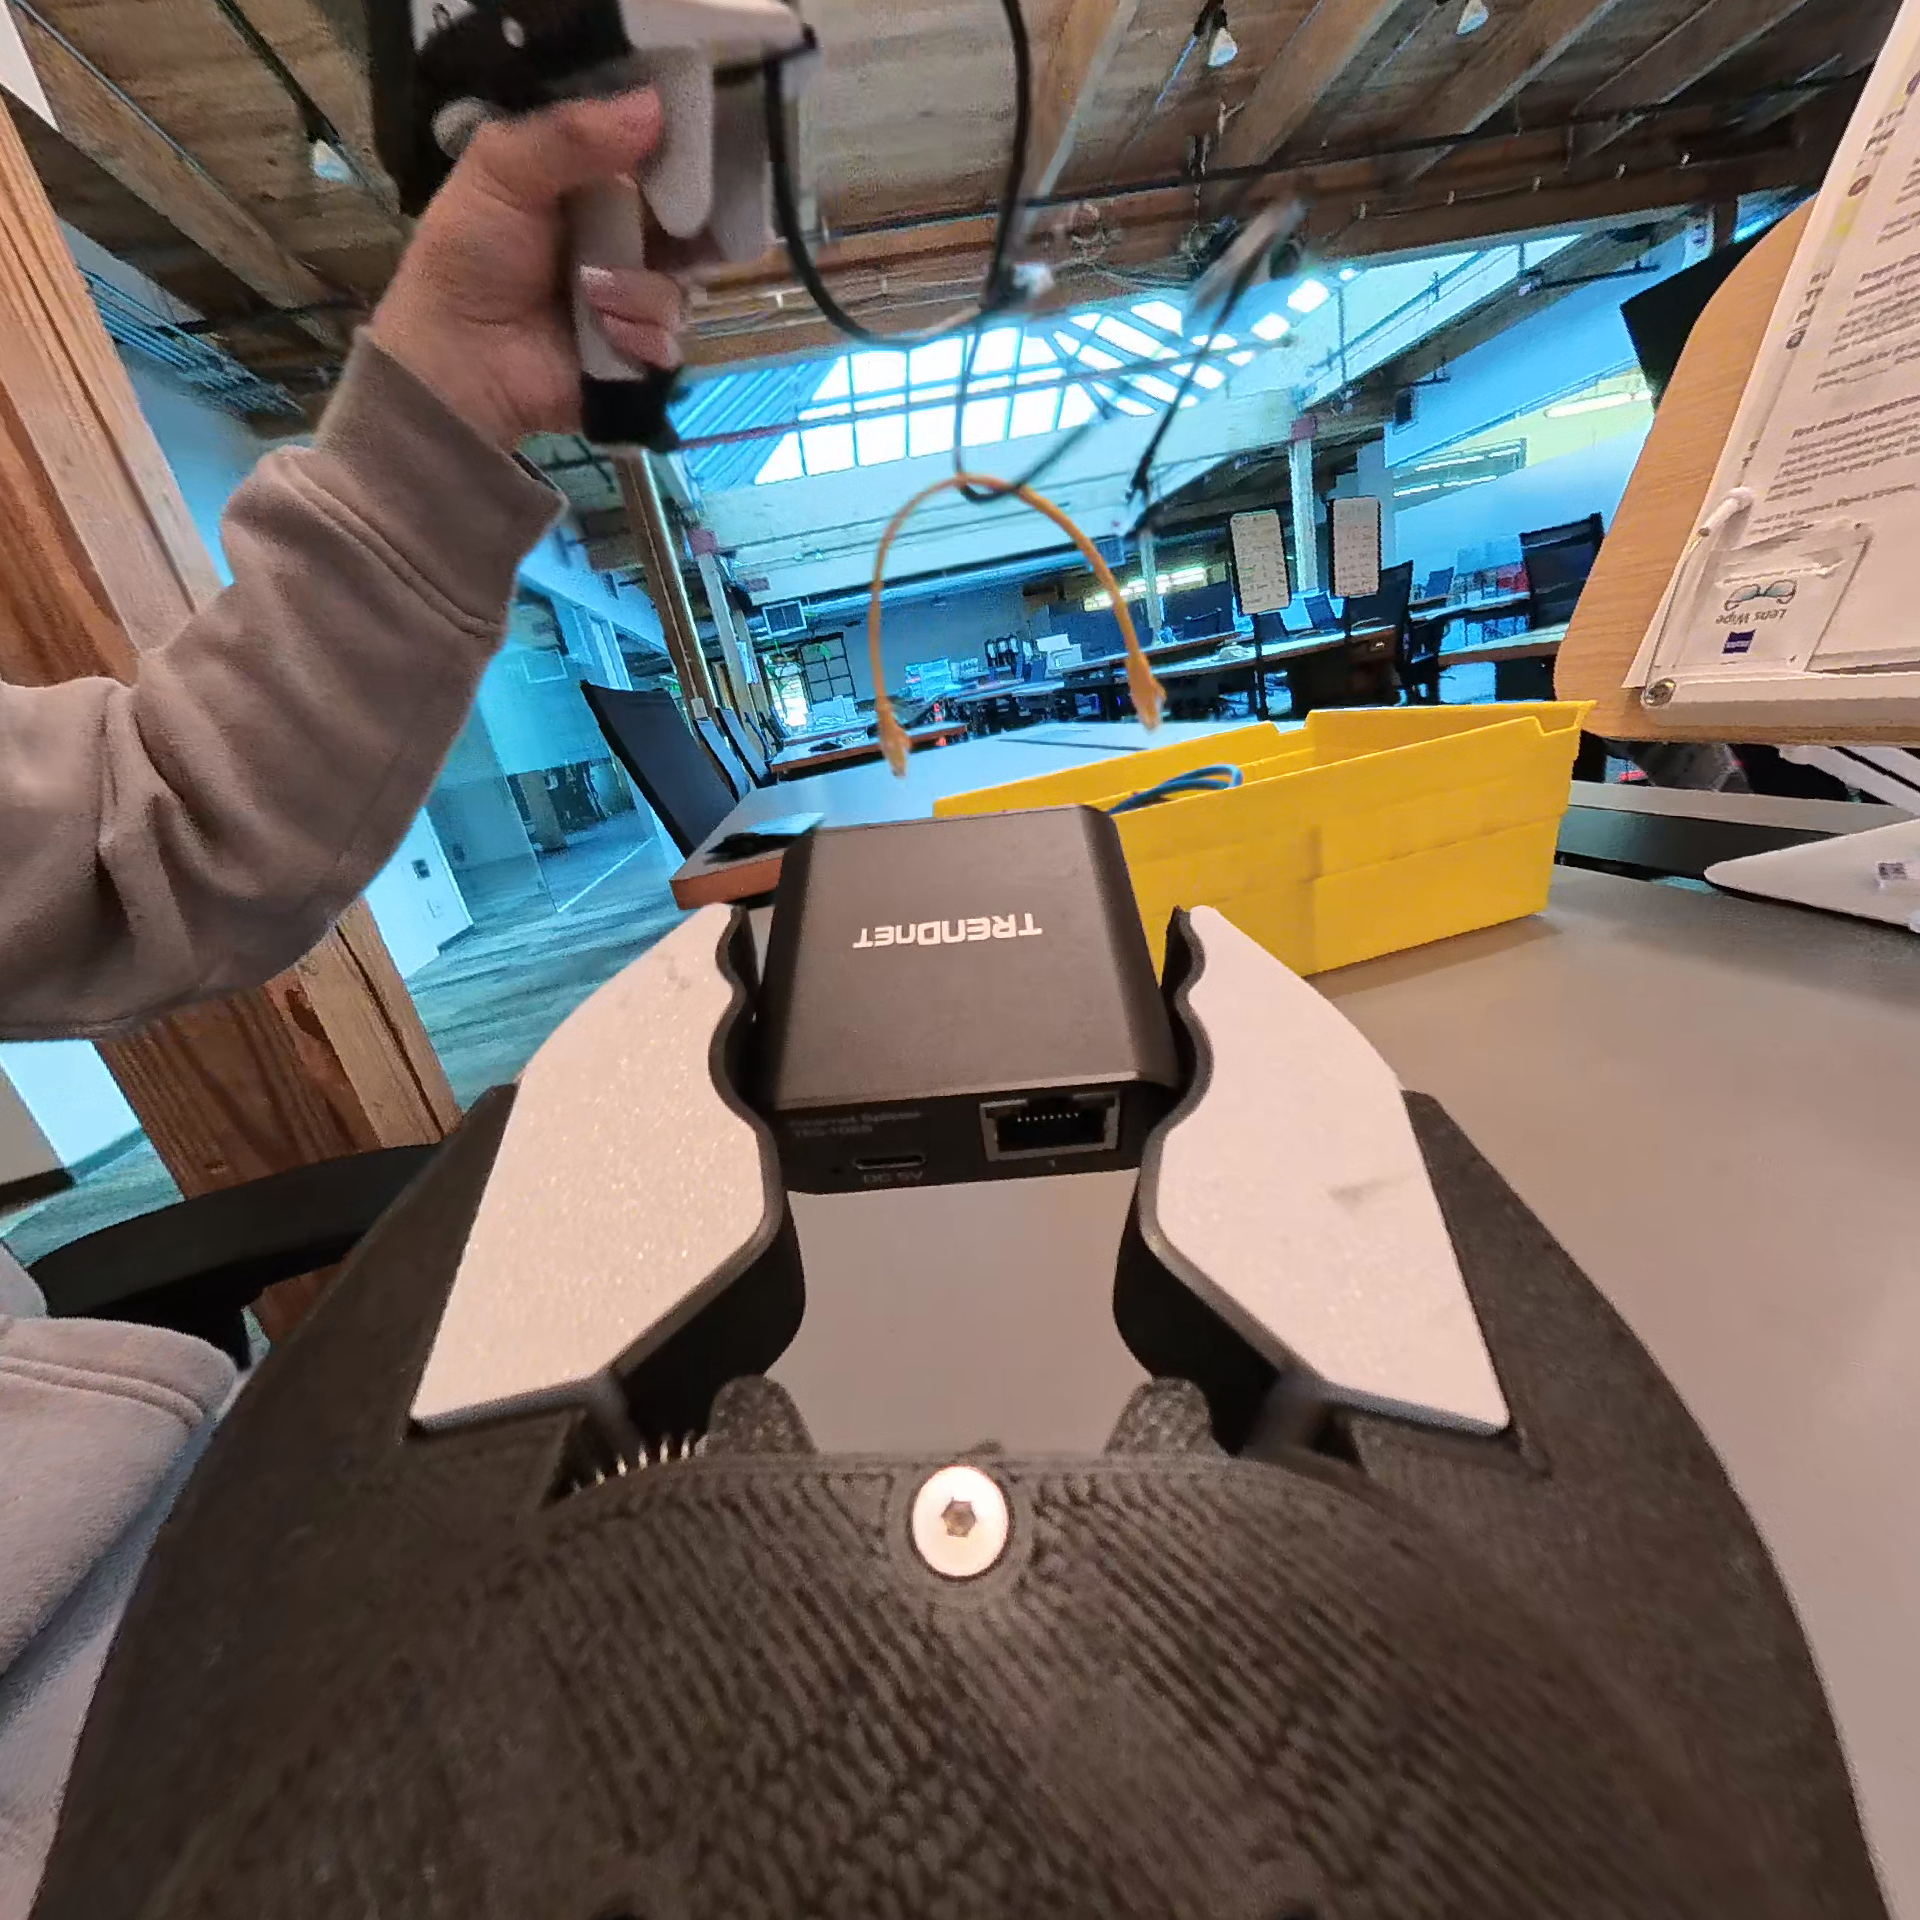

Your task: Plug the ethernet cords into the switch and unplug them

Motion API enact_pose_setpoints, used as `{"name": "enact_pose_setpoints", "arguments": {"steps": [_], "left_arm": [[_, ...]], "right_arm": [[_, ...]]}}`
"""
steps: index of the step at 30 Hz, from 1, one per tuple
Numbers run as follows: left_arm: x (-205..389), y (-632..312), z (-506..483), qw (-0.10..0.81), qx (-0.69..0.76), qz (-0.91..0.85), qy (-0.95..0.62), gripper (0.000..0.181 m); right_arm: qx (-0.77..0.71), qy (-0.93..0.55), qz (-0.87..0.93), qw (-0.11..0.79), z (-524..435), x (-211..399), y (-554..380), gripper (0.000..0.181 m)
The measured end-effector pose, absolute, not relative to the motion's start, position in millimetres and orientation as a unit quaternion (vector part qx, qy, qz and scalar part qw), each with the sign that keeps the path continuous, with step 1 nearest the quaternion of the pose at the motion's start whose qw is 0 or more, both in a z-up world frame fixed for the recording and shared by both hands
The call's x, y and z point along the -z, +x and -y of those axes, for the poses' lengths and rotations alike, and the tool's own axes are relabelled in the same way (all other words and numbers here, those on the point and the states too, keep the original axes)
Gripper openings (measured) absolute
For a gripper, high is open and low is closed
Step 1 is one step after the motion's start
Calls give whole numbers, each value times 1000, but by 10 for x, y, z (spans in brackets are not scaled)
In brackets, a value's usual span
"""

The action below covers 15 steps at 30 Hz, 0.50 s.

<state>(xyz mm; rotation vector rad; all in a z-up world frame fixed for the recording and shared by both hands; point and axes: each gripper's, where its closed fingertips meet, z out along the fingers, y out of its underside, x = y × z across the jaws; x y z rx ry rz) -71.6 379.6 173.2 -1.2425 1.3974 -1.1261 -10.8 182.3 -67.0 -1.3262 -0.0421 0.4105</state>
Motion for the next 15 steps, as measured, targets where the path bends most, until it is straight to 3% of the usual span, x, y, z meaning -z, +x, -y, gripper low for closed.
{"name": "enact_pose_setpoints", "arguments": {"steps": [4, 7, 15], "left_arm": [[-1895, -835, -3376, 439, 481, -603, -461, 5], [-1656, -853, -3044, 387, 496, -637, -445, 5], [126, -692, -2404, 300, 387, -766, -417, 5]], "right_arm": [[-195, -600, 10, 776, -1795, 649, -70, 75], [-183, -585, 17, 790, -1711, 595, -39, 76], [-76, -564, 44, 821, -1146, 29, 278, 76]]}}
